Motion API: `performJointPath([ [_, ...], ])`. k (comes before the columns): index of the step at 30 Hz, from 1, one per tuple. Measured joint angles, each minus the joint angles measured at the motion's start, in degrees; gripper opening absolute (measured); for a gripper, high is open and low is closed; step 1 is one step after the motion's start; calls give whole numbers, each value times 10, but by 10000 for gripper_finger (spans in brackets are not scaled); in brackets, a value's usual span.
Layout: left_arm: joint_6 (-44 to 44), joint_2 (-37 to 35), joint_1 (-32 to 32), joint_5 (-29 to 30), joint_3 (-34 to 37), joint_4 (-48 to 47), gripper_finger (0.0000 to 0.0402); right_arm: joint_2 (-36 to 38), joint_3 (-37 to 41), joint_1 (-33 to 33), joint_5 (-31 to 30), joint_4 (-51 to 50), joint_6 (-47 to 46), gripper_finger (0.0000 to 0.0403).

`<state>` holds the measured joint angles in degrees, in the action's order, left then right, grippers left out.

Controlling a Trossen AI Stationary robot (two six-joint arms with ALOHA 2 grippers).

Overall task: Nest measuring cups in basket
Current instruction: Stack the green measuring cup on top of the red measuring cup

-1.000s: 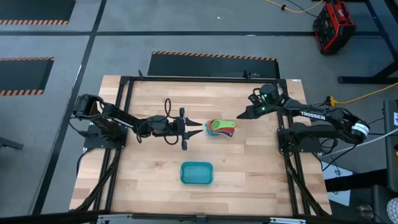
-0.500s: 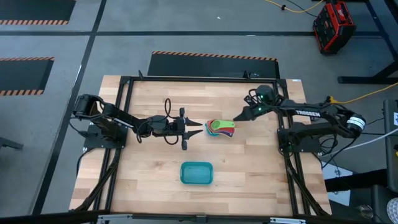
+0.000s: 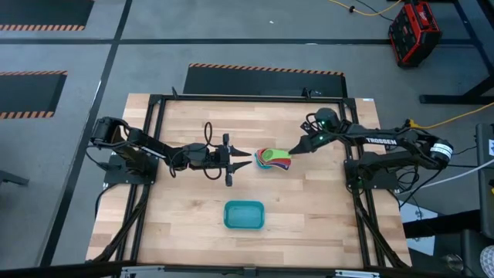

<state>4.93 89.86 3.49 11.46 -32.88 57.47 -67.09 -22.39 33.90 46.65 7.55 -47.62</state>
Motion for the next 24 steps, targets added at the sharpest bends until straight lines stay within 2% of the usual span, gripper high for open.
performJointPath([
  [14, 0, 0, 0, 0, 0, 0, 112, 0, 0, -25, 0, 0, -1, 111],
  [24, 0, 0, 0, 0, 0, 0, 112, 0, 0, -27, 0, 25, -1, 63],
])
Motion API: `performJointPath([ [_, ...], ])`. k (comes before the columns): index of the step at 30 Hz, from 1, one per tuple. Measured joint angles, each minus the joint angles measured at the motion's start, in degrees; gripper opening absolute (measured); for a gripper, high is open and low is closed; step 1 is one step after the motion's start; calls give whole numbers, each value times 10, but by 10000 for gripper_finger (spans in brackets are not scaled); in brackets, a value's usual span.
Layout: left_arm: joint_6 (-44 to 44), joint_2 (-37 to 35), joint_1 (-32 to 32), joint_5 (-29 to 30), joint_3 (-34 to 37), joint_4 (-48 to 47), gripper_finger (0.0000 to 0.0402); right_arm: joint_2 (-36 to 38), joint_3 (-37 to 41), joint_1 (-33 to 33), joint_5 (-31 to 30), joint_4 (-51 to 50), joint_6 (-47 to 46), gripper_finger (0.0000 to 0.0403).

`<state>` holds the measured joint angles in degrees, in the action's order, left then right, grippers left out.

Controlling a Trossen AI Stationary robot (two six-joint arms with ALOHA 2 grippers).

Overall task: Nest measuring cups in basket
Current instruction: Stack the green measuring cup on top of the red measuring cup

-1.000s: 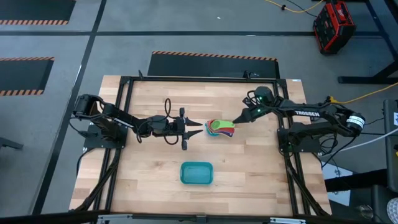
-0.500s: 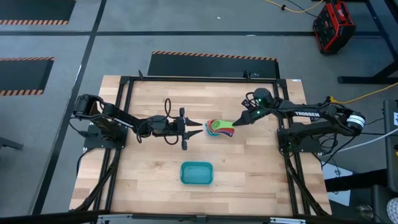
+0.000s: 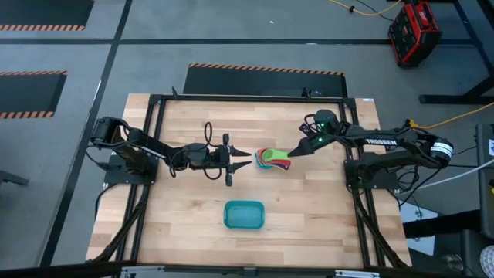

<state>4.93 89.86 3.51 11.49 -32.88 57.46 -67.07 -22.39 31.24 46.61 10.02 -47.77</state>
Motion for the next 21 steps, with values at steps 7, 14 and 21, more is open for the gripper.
performJointPath([
  [7, 0, 0, 0, 0, 0, 0, 112, 0, 0, 0, 0, 0, -1, 34],
  [14, 0, 0, 0, 0, 0, 0, 112, 0, 0, 0, 3, 2, -1, 15],
  [21, 0, 0, 0, 0, 0, 0, 112, 0, 0, 0, 11, 2, -1, 19],
])
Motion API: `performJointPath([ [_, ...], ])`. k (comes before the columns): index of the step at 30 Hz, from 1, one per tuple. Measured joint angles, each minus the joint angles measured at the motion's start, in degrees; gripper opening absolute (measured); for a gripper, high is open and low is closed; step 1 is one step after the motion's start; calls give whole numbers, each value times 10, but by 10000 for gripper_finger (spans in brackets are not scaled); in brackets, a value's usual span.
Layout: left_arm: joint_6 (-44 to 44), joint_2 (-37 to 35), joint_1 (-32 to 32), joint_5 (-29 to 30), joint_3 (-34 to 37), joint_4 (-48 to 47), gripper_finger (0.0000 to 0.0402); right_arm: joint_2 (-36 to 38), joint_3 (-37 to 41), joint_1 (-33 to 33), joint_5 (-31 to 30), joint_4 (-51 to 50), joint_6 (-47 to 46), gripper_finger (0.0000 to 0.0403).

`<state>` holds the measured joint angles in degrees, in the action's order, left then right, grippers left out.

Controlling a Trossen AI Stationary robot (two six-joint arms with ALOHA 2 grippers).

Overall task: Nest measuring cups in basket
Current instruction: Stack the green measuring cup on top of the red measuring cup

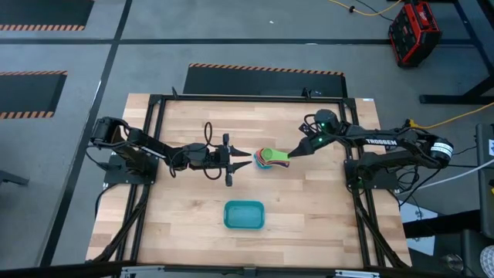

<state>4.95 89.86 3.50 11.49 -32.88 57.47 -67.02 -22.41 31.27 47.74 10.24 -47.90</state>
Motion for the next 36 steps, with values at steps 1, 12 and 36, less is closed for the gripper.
performJointPath([
  [1, 0, 0, 0, 0, 0, 0, 112, 0, 0, 0, 3, 4, 0, 18],
  [12, 0, 0, 0, 0, 0, 0, 112, 0, 0, 0, 16, 58, -27, 15],
  [36, 0, 0, 0, 0, 0, 0, 112, 0, 0, -29, -19, 57, 35, 15],
])
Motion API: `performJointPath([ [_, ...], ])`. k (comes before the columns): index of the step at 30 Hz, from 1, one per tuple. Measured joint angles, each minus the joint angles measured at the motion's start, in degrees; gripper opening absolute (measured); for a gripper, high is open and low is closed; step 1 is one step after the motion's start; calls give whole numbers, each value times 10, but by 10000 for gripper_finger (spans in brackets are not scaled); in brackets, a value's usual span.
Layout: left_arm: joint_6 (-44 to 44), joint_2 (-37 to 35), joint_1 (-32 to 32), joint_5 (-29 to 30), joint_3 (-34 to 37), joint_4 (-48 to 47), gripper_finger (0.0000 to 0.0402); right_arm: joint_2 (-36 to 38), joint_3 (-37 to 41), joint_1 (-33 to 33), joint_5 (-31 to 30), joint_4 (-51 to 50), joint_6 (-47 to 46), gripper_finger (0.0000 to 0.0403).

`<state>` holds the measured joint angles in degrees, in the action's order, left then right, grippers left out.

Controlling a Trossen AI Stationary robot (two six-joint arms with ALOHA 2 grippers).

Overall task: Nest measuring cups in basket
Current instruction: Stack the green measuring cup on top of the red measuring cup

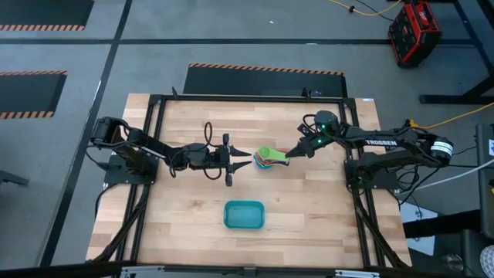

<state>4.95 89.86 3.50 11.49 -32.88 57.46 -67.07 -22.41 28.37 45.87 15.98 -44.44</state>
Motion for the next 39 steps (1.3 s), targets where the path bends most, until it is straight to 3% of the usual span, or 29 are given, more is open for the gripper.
performJointPath([
  [15, 0, 0, 0, 0, 0, 0, 112, 0, 0, 0, -3, -17, 13, 15],
  [28, 0, 0, 0, 0, 0, 0, 112, 0, 0, 0, -3, -16, 14, 39],
  [39, 0, 0, 0, 0, 0, 0, 112, 0, 0, 0, -3, -16, 14, 99],
])
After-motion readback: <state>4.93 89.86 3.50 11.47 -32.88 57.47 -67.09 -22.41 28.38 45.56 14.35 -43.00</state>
